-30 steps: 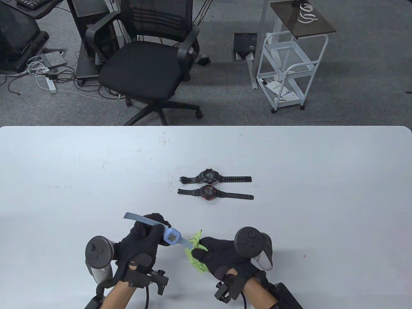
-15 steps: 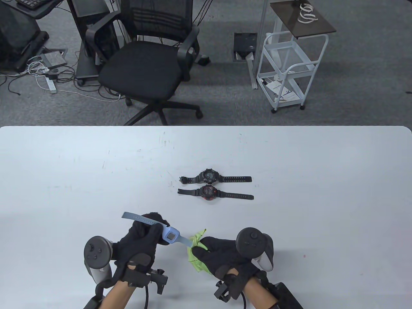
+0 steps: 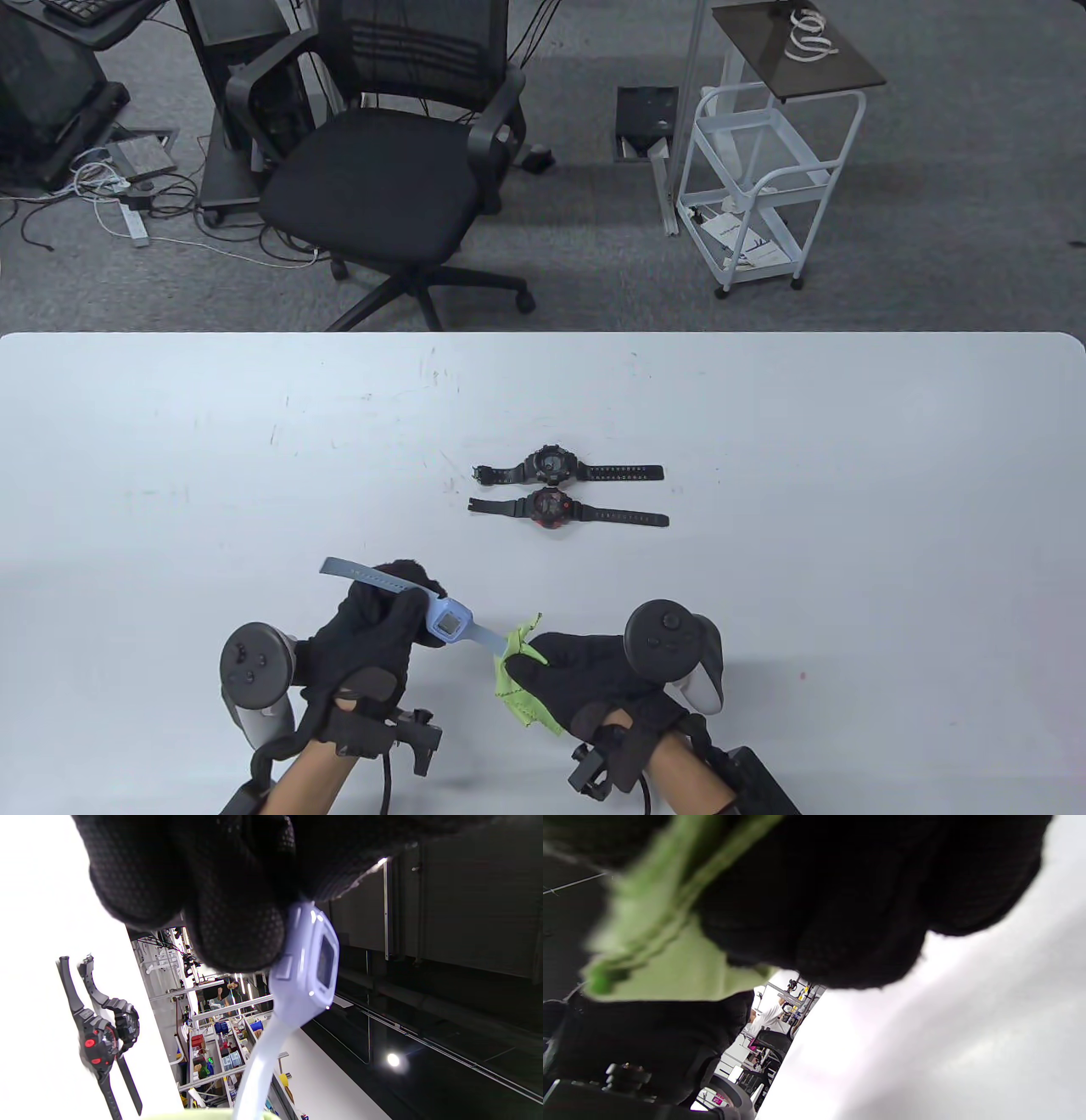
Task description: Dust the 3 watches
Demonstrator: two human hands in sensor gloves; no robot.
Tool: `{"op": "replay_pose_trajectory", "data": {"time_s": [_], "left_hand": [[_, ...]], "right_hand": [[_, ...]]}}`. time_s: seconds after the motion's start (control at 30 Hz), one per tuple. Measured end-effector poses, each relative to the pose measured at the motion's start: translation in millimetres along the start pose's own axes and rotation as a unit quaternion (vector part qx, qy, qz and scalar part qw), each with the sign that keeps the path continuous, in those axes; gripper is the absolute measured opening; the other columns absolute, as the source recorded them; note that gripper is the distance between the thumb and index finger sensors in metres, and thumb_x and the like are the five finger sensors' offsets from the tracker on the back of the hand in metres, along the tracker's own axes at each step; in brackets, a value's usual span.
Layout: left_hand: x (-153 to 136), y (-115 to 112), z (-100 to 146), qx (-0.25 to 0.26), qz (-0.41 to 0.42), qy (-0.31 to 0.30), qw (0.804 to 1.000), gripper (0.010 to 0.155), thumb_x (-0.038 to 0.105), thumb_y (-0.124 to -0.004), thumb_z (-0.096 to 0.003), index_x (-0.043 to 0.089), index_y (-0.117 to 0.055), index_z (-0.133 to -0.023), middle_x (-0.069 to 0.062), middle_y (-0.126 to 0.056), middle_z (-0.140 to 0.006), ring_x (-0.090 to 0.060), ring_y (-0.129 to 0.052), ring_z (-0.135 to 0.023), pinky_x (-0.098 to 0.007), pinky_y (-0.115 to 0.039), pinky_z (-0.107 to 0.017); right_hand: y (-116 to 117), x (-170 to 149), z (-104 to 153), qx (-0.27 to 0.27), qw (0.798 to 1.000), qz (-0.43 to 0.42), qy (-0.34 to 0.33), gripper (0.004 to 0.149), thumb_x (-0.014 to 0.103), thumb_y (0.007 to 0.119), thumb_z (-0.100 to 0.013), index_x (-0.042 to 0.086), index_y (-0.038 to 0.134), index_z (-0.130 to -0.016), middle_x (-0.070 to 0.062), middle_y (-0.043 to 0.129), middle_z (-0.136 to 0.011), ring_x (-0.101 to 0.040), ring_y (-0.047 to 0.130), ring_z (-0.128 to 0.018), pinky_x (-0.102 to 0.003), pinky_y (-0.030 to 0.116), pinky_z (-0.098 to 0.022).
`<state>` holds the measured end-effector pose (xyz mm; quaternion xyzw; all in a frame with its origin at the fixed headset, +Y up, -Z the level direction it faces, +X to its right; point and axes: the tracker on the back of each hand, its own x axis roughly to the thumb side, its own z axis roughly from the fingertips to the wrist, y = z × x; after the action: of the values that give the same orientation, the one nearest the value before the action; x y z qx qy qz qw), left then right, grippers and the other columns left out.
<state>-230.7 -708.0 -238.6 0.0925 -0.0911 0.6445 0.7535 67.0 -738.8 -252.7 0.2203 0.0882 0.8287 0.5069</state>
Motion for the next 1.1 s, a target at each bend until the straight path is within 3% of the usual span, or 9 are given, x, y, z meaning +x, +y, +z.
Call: {"op": "replay_pose_trajectory", "data": {"time_s": [0.47, 0.7, 0.87, 1.1], "left_hand": [[1, 1, 1, 0.005, 0.005, -0.004, 1.0, 0.046, 0.033, -0.082, -0.0505, 0.01, -0.077, -0.09, -0.005, -0.101, -0.075, -0.022, -0.111, -0.043, -0.051, -0.091, -0.047], [0, 18, -2, 0.041, 0.037, 0.006, 0.998, 0.046, 0.033, -0.081, -0.0517, 0.011, -0.075, -0.092, -0.004, -0.099, -0.077, -0.023, -0.11, -0.045, -0.051, -0.09, -0.048], [0, 21, -3, 0.047, 0.041, 0.01, 0.998, 0.046, 0.034, -0.08, -0.0521, 0.012, -0.074, -0.092, -0.004, -0.098, -0.079, -0.023, -0.11, -0.047, -0.052, -0.089, -0.049], [0, 22, -3, 0.05, 0.036, 0.015, 0.998, 0.046, 0.034, -0.08, -0.0523, 0.012, -0.075, -0.093, -0.005, -0.098, -0.079, -0.025, -0.11, -0.047, -0.052, -0.089, -0.049]], "right_hand": [[-10, 2, 3, -0.023, 1.0, -0.005, -0.011, 0.046, 0.052, 0.083, -0.047, 0.013, 0.103, -0.062, 0.002, 0.105, -0.042, -0.017, 0.107, -0.034, -0.051, 0.086, -0.039], [-19, -5, 6, -0.018, 1.0, -0.005, 0.003, 0.046, 0.05, 0.084, -0.047, 0.012, 0.103, -0.063, 0.0, 0.105, -0.044, -0.02, 0.106, -0.036, -0.053, 0.084, -0.04], [-6, 21, 6, 0.039, 0.989, 0.14, -0.038, 0.047, 0.05, 0.084, -0.048, 0.011, 0.103, -0.067, -0.002, 0.105, -0.048, -0.023, 0.106, -0.04, -0.055, 0.082, -0.043], [45, 40, -4, 0.131, 0.944, 0.294, -0.066, 0.047, 0.05, 0.084, -0.048, 0.011, 0.102, -0.068, -0.003, 0.105, -0.049, -0.023, 0.106, -0.041, -0.056, 0.082, -0.043]]}}
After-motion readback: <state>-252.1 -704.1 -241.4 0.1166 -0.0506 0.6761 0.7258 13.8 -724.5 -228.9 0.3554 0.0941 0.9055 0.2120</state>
